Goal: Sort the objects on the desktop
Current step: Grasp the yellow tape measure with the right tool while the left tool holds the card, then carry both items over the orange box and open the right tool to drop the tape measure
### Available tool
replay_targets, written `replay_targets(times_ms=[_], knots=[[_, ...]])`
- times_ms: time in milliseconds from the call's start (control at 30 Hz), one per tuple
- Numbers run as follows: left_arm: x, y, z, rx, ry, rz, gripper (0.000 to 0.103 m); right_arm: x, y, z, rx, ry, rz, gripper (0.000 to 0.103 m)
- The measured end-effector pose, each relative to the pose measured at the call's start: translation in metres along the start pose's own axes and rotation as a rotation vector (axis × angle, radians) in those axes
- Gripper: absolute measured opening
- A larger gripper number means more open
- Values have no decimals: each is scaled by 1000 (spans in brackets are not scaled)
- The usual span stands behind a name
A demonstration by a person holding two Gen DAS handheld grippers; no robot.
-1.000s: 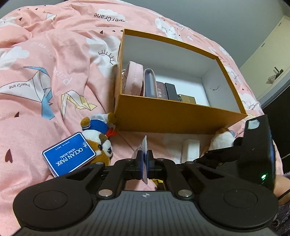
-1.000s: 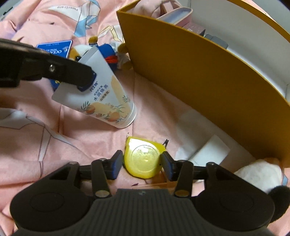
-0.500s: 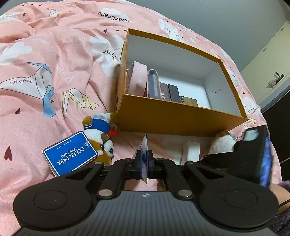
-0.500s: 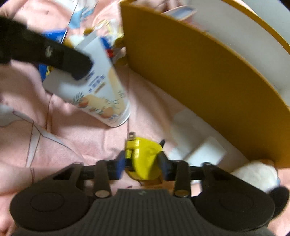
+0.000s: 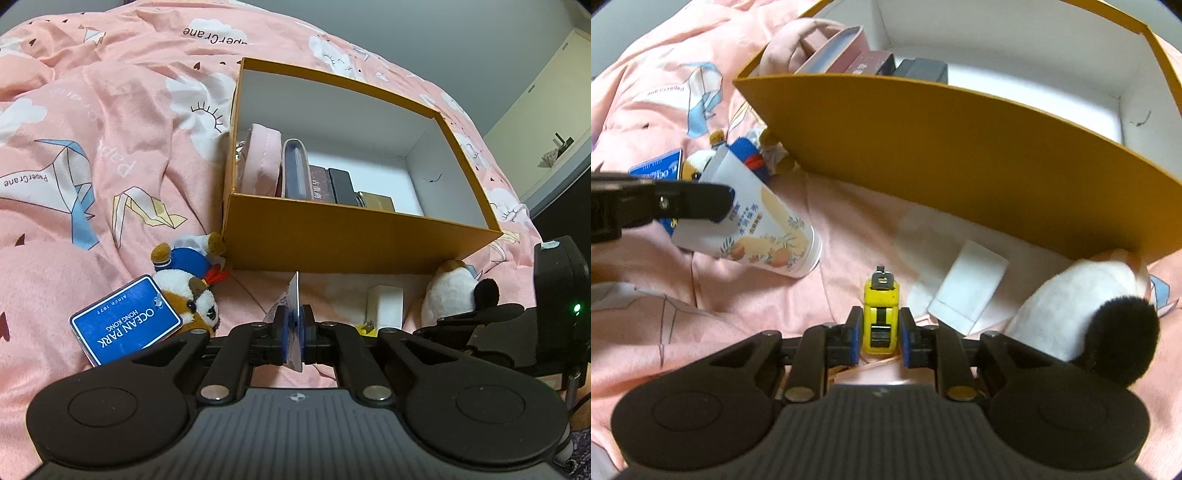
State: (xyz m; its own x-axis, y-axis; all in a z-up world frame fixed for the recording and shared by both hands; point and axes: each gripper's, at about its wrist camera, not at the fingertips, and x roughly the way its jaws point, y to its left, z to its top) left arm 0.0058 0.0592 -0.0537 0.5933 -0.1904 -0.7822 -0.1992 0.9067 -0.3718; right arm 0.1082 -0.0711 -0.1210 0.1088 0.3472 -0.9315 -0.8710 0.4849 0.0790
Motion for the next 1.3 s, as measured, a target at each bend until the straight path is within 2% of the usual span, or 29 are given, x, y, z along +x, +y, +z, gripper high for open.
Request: replay_targets(times_ms=[33,367,633,733,800,967,1067,1300], knots=[[0,0,0,2,-2,1,5,-7,-4,-8,16,-8,7,21],[-8,-8,3,42,-36,-7,3,-54,-37,-8,198,-115,168,21],[-34,-23,21,48,-93,-76,3,-106,-61,3,296,-260,288,21],[-44,-29,30,52,-114,-112,3,-124,-77,15,335,-339,290,21],[-51,-33,37,51,-128,-141,3,-126,-88,26,362,-363,275,21],[-61,-40,52,45,-161,-183,3,-97,-112,53,451,-335,332,21],[-64,-41,61,41,-179,-181,3,-79,-115,64,465,-304,327,21],[-63,-39,80,26,-211,-171,3,-56,-124,65,488,-237,323,21]])
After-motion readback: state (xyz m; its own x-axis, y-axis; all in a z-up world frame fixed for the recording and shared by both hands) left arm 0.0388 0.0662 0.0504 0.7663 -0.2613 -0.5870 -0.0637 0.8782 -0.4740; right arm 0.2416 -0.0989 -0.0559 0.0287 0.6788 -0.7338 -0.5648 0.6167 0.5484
